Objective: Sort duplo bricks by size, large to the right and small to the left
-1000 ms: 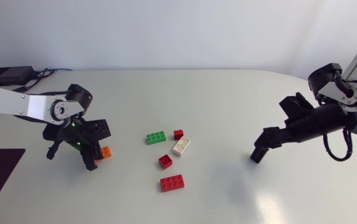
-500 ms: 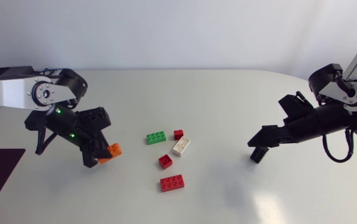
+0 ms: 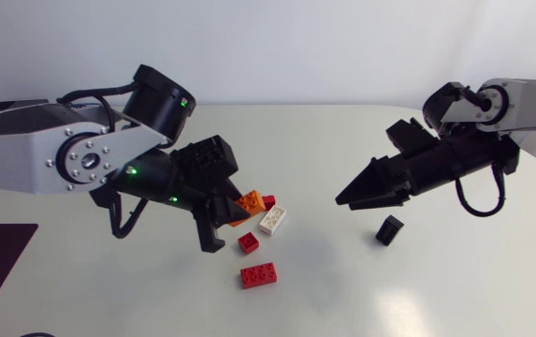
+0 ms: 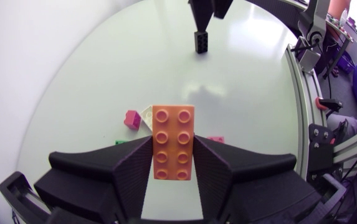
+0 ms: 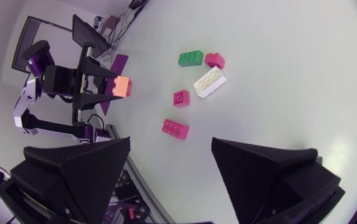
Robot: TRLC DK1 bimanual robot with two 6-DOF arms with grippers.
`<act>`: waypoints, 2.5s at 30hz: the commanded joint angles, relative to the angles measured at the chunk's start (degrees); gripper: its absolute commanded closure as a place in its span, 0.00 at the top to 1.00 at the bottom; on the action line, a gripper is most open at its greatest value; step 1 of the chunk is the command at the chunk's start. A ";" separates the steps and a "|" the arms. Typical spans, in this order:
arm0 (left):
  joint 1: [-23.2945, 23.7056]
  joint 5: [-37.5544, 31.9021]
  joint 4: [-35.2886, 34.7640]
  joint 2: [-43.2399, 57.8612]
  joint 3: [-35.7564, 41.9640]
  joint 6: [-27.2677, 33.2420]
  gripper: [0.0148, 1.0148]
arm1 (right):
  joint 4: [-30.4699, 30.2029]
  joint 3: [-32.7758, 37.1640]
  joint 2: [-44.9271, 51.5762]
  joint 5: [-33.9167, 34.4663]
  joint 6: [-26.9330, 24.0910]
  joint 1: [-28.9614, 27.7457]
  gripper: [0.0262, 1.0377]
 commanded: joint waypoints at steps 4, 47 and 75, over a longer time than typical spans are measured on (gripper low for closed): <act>-5.66 -0.56 2.03 3.30 2.31 -4.35 0.23 | -0.72 2.49 4.62 -1.65 1.76 3.63 0.90; -7.51 -8.82 -0.70 10.77 0.20 -2.86 0.92 | 13.17 -5.33 0.58 17.86 3.16 -1.29 0.18; -12.87 -14.80 -4.91 21.94 0.73 0.22 0.79 | 27.49 -12.27 4.01 52.84 -3.87 7.59 0.20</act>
